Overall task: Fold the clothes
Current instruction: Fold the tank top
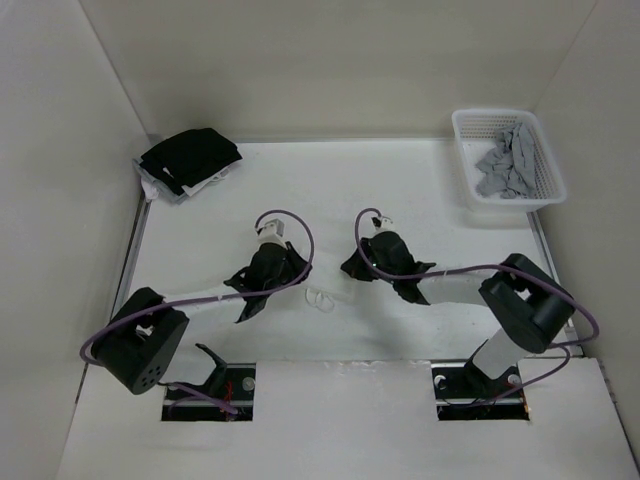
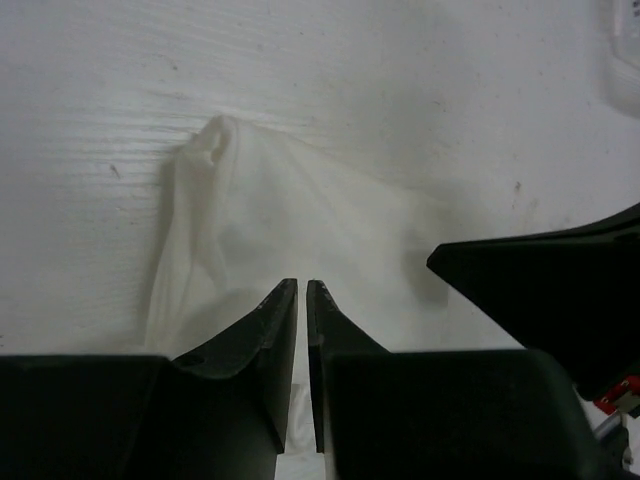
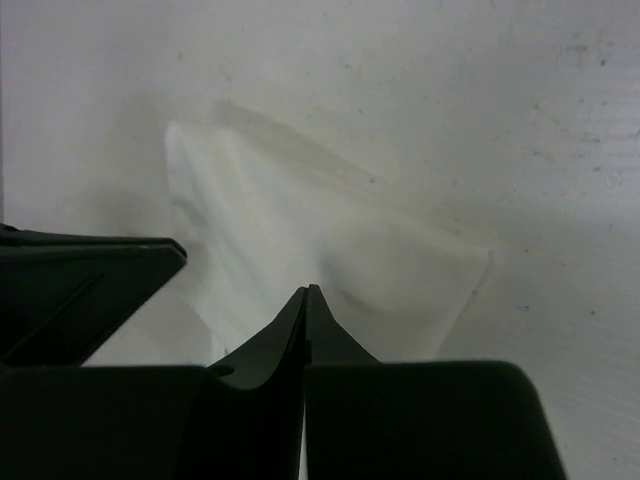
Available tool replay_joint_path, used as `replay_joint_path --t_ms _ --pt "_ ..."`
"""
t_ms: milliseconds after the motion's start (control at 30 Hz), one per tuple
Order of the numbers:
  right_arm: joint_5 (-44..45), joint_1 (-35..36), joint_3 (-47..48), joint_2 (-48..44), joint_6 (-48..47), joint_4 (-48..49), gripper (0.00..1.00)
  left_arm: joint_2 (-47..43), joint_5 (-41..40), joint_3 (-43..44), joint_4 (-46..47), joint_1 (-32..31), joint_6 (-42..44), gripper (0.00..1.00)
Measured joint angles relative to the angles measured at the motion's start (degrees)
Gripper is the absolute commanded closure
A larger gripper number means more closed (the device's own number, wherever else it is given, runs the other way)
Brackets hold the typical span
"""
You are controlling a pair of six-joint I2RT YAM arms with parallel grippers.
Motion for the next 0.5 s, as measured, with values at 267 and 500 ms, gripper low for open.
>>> replay_joint_path --t_ms 267,500 --pt "-0.2 0.0 -0.6 4.7 2.5 2.8 0.97 0.5 -0.1 -3.6 3.3 5.2 -0.3 0.85" --pt "-0.2 -0.4 -1.2 4.7 3.1 4.6 0.95 0.2 0.3 -7.0 3.3 7.8 -0.2 0.82"
